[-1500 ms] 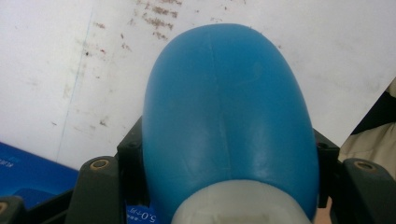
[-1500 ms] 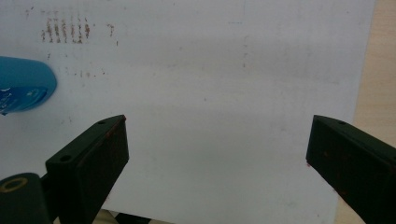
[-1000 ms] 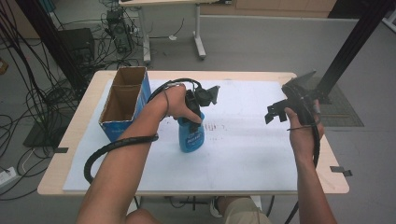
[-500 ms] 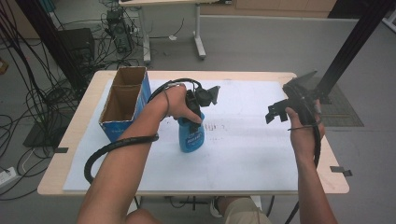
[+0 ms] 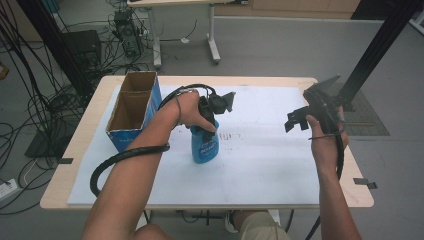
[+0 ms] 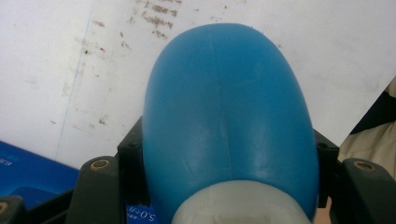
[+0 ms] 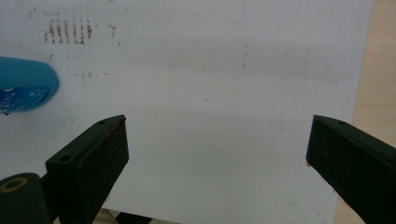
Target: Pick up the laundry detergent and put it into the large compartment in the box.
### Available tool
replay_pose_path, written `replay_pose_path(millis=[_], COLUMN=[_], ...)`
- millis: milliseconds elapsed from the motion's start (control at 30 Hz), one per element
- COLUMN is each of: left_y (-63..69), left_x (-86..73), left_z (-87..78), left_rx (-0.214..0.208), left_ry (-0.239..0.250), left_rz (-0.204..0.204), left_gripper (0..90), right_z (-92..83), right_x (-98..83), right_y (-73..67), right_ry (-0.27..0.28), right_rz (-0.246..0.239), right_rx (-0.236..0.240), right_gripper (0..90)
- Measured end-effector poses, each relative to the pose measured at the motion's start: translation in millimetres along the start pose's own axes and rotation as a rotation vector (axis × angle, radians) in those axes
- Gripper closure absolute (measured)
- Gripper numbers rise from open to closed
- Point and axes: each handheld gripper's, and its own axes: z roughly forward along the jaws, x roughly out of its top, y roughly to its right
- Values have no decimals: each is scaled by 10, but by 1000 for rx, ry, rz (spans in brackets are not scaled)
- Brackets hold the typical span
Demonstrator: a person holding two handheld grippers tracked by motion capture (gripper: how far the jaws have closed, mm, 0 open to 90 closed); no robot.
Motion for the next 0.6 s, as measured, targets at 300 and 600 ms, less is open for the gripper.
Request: replay_pose_path(millis=[300,600], left_y=[-3,-13], left_x=[-4,-5], left_z=[0,0], left_rx=[-1,-4], left_ry=[1,2], left_rz=[0,-3], left_gripper=[370,371], right_z=[4,11], right_x=[2,6], right_y=[-5,-12], right_ry=[-1,-1], right_rz=[-2,-6], right_rx=[-2,-4], right_gripper=[57,57])
